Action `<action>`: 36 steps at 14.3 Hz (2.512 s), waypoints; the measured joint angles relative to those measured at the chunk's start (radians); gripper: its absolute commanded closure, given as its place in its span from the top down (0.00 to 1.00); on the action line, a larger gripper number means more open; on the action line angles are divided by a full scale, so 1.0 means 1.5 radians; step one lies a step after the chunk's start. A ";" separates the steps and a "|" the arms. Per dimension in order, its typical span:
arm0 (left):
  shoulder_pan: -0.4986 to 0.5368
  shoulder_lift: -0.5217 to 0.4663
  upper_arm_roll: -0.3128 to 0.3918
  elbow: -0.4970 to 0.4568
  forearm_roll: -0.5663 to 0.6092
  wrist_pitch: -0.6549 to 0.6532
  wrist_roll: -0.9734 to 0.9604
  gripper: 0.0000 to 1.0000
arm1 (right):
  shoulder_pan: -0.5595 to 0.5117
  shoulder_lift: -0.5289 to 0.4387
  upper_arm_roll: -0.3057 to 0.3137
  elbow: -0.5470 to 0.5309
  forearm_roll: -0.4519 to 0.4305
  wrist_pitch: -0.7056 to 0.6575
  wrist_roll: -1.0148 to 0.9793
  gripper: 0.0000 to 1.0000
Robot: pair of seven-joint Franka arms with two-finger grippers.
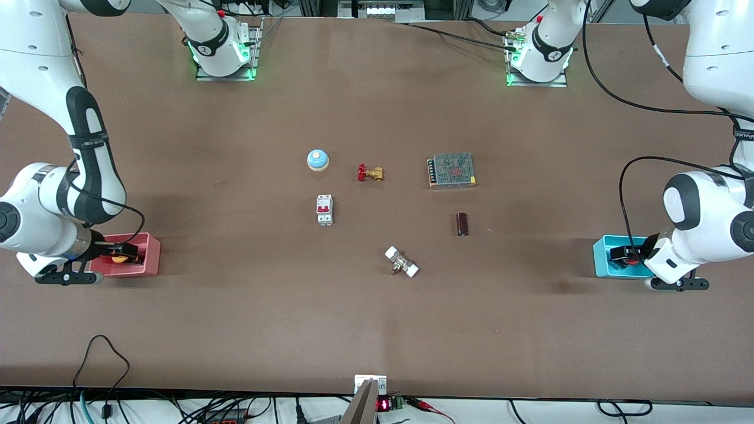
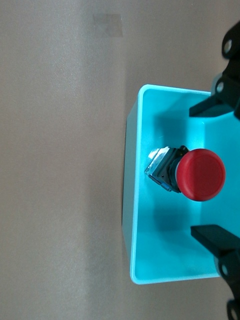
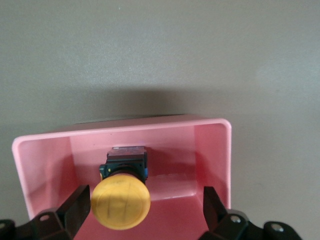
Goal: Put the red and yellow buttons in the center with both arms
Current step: 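Close the right gripper on the yellow button while the left gripper grasps the red, then lift the yellow button with the right gripper while the left gripper lifts the red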
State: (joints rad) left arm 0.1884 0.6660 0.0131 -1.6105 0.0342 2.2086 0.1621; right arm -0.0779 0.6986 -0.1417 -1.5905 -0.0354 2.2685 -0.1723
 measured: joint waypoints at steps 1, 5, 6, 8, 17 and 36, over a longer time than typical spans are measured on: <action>0.000 0.000 0.000 0.000 0.000 0.000 0.000 0.60 | 0.000 0.005 0.000 0.001 0.000 0.003 0.000 1.00; 0.000 0.000 0.000 0.000 0.000 0.000 0.000 0.38 | 0.000 0.014 0.001 0.008 0.001 0.006 -0.002 0.88; 0.000 0.000 0.000 0.000 0.000 0.000 0.000 0.33 | 0.000 0.014 0.002 0.009 0.001 0.006 -0.002 0.85; 0.000 0.000 0.000 0.001 0.000 0.000 0.000 0.30 | 0.001 0.014 0.003 0.011 0.002 0.006 -0.002 0.76; -0.006 -0.081 -0.007 0.035 0.000 -0.094 0.000 0.27 | 0.001 0.015 0.006 0.011 0.002 0.006 -0.003 0.47; -0.045 -0.003 -0.110 0.006 0.000 -0.098 -0.146 0.46 | 0.039 -0.123 0.014 0.084 0.008 -0.223 -0.026 0.45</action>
State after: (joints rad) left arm 0.1213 0.6622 -0.1520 -1.6008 0.0338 2.0623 -0.0562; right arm -0.0193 0.5141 -0.1212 -1.4646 -0.0227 1.9343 -0.2118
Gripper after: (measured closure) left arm 0.581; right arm 0.546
